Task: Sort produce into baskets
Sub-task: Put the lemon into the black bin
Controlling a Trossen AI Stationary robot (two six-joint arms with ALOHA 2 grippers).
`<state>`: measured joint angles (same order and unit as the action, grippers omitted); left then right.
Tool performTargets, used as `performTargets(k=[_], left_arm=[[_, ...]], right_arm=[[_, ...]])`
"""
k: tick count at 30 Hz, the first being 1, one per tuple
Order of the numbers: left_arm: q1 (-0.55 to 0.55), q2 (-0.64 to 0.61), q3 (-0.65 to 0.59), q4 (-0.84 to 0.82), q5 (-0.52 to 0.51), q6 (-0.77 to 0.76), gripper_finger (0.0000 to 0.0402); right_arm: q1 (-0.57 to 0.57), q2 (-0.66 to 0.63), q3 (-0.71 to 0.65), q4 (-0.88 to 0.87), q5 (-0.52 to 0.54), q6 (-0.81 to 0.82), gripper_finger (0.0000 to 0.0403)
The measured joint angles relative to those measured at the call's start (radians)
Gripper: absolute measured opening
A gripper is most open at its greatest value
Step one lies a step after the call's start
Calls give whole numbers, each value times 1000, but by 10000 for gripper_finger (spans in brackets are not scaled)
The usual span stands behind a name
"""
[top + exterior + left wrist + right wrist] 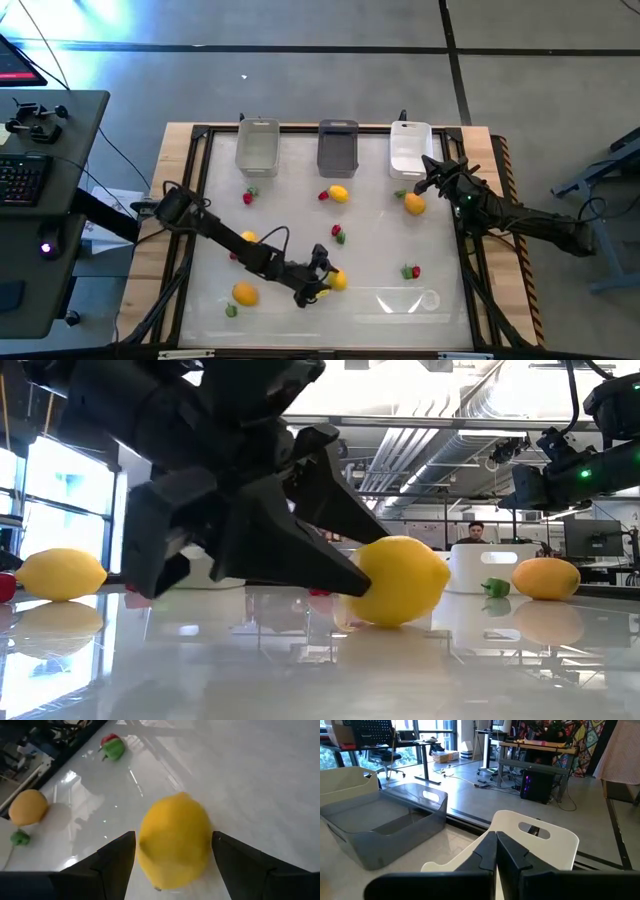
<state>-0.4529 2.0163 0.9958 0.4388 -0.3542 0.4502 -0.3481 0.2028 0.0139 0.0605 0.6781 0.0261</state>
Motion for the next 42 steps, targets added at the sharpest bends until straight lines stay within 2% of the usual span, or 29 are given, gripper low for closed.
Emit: performTargets(k=[6, 15, 27, 32, 36, 42], left_arm=[[29, 0, 0, -37, 6, 37, 250], [65, 0, 0, -61, 79, 88, 249], [64, 0, -1, -79, 81, 56, 212], [55, 0, -1, -102, 69, -9, 212], [40, -23, -2, -143, 49, -118, 212], [17, -129, -2, -212, 68, -433, 212]], right_arm=[[0, 0, 0, 0, 0, 0, 0], [0, 0, 0, 0, -1, 0, 0], [0, 0, 0, 0, -1, 0, 0], [0, 0, 0, 0, -1, 0, 0], [0, 0, 0, 0, -1, 0, 0], [0, 0, 0, 0, -1, 0, 0]])
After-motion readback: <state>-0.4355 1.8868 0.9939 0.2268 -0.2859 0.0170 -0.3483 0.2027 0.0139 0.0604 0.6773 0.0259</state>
